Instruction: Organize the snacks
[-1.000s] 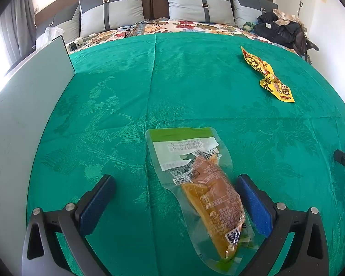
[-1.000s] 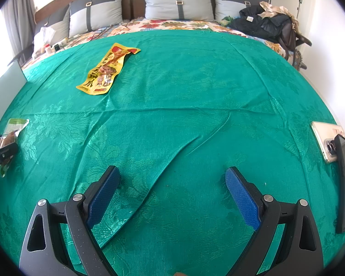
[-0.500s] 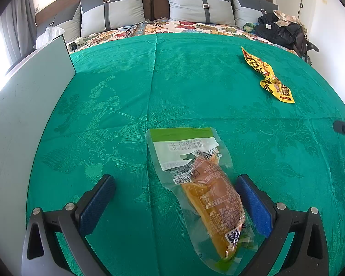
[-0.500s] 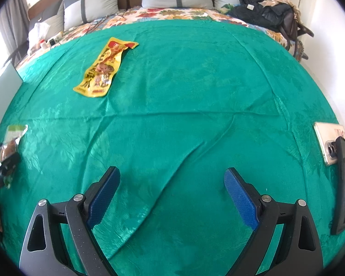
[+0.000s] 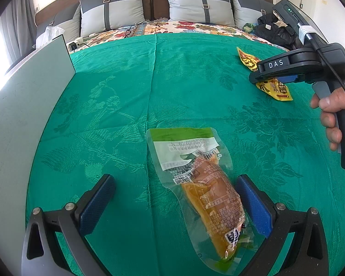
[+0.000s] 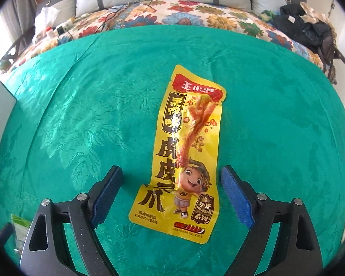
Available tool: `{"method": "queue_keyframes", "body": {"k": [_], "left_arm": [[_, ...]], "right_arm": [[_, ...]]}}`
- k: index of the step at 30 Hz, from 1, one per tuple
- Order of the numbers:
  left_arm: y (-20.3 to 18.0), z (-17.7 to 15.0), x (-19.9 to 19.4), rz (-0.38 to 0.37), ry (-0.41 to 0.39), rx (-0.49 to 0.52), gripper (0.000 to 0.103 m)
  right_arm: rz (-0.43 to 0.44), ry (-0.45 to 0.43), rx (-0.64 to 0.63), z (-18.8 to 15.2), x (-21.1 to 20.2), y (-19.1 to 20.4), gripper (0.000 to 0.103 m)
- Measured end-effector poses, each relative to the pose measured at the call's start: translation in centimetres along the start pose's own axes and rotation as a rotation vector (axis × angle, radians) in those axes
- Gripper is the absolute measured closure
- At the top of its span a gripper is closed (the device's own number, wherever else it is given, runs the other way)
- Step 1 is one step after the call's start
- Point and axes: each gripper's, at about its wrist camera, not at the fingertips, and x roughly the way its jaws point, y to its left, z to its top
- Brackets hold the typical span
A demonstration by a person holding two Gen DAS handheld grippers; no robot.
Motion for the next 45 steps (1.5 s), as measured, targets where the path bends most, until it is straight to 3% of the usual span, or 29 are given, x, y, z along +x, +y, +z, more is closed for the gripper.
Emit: {"method": "queue_keyframes", "body": {"k": [2, 8, 14, 18, 20, 21, 22, 25, 45], "left_arm": [[0.0, 0.0, 0.0, 0.0, 0.0, 0.0, 0.0], [0.0, 0.0, 0.0, 0.0, 0.0, 0.0, 0.0], [0.0, 0.0, 0.0, 0.0, -0.001, 0.0, 0.0], [0.0, 0.0, 0.0, 0.0, -0.001, 0.0, 0.0], [0.0, -0.1, 0.0, 0.003, -0.001, -0.001, 0.0], [0.0, -0.1, 0.0, 0.004, -0.001, -0.002, 0.0], [0.0, -0.1, 0.0, 0.005, -0.002, -0.003, 0.0], [0.0, -0.1, 0.1, 0.004, -0.002, -0.003, 0.0], [0.0, -0.1, 0.1, 0.004, -0.002, -0.003, 0.0]], "right_arm": [[0.02, 0.027, 0.019, -0.2, -0.3, -0.7, 0.047], [0.1, 0.028, 0.039, -3.5, -4.0, -3.4, 0.048], [0.099, -0.01, -0.004, -12.1, -10.1, -5.0, 0.047], [0.044, -0.081, -0.008, -17.4, -10.5, -4.6, 0.046], [0.041, -0.126, 0.012, -18.6, -10.0, -4.6, 0.038], [0.019, -0.14, 0.008, -18.7, -9.9, -4.3, 0.031], [-0.009, -0.121, 0.002, -18.5, -9.4, -4.1, 0.015], [-0.007, -0.141, 0.013, -17.9, -8.9, -3.9, 0.008], [-0.004, -0.142, 0.016, -15.5, -7.5, -5.8, 0.005]]}}
